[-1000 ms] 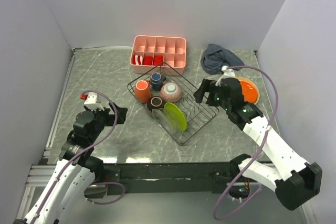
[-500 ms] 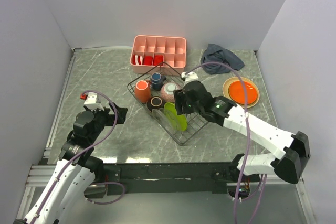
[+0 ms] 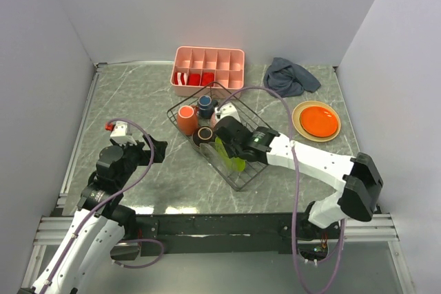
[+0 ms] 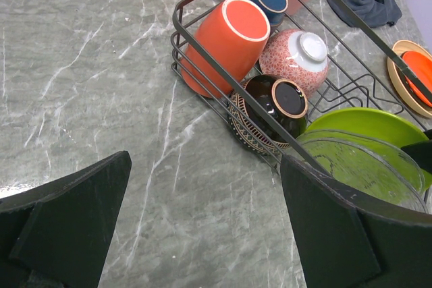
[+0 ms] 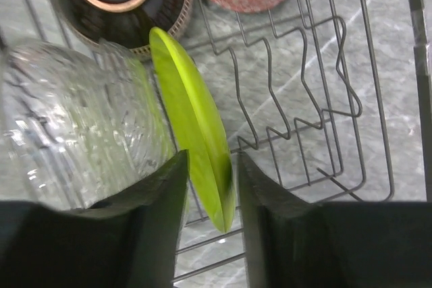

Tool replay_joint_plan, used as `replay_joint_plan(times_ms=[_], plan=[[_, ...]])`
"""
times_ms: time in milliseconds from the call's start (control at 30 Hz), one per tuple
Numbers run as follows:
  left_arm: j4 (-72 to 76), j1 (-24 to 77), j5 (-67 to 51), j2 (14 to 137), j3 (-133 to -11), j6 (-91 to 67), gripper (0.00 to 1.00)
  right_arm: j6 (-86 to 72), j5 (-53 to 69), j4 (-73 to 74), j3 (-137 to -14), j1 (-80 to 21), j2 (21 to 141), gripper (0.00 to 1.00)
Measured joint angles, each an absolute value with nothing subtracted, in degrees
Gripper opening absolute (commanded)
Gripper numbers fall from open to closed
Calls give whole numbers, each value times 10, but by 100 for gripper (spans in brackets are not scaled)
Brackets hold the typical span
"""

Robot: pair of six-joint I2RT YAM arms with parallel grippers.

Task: Unload the mixed dishes from the dish rack
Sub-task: Pick up the plate from the dish rack.

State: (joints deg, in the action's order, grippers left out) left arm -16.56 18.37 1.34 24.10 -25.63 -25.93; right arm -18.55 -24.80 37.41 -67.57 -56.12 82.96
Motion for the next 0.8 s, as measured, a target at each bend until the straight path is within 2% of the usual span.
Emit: replay_joint_plan(times_ms=[367,567,800], plan=[[-166,184,14,241,-256,-259,100,-169,-335,425,-702,-597,881,8],[-166,184,13,241,-256,-259,99,-161,-384,458,-739,-623,887,1],[-166,184,13,241,-256,-259,100,-155,-421,479,-773,-632,886,0]])
